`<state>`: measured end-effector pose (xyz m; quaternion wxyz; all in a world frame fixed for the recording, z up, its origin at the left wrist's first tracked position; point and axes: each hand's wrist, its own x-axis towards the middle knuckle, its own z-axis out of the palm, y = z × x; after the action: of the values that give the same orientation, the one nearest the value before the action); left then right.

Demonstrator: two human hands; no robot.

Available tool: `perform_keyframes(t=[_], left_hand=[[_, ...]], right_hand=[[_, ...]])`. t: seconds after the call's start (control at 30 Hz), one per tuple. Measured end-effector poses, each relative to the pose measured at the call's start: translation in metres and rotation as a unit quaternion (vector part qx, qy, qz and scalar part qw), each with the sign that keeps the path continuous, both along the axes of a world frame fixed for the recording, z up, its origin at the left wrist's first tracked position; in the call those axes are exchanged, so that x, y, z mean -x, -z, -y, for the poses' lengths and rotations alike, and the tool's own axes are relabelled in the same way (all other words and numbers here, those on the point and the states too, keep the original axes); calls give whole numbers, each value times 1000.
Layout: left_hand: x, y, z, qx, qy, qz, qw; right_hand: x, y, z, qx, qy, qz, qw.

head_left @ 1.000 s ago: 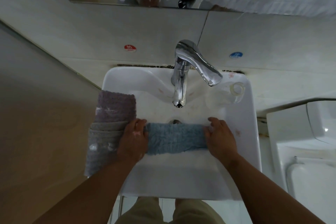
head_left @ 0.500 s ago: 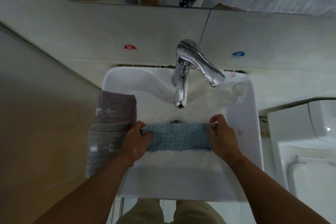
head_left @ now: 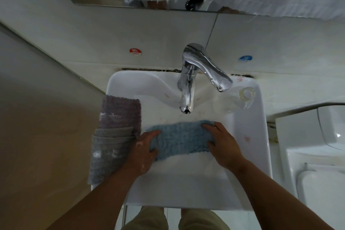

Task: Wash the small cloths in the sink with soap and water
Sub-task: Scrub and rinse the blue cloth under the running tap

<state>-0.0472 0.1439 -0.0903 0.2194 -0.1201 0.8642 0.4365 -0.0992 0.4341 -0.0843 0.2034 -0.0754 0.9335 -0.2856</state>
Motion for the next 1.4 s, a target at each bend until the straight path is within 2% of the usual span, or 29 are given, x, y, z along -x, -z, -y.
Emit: perform_keyframes(t=[0.13, 0.4, 0.53, 0.77, 0.93, 1.17, 1.3, 1.4], left_hand=[[1, -2, 7, -36, -15, 9, 999], [3, -14, 14, -21, -6, -5, 1000], [2, -20, 15, -58, -23, 4, 998], [3, -22, 19, -89, -46, 12, 995], [5, -34, 1, -92, -32, 18, 995], [9, -52, -48, -183, -45, -30, 982], [12, -60, -55, -190, -44, -26, 981], [14, -65, -54, -141, -43, -65, 987]], right_hand=[[4, -6, -9, 44, -10, 37, 998], [-2, -13, -22, 103, 0, 96, 990], [-6, -16, -23, 122, 20, 97, 988], [-2, -24, -23, 104, 6, 102, 989], [2, -43, 4, 92, 4, 51, 994], [-11, -61, 67, 206, 6, 91, 974], [-15, -60, 73, 285, 9, 114, 952], [-18, -68, 75, 285, -37, 135, 948]])
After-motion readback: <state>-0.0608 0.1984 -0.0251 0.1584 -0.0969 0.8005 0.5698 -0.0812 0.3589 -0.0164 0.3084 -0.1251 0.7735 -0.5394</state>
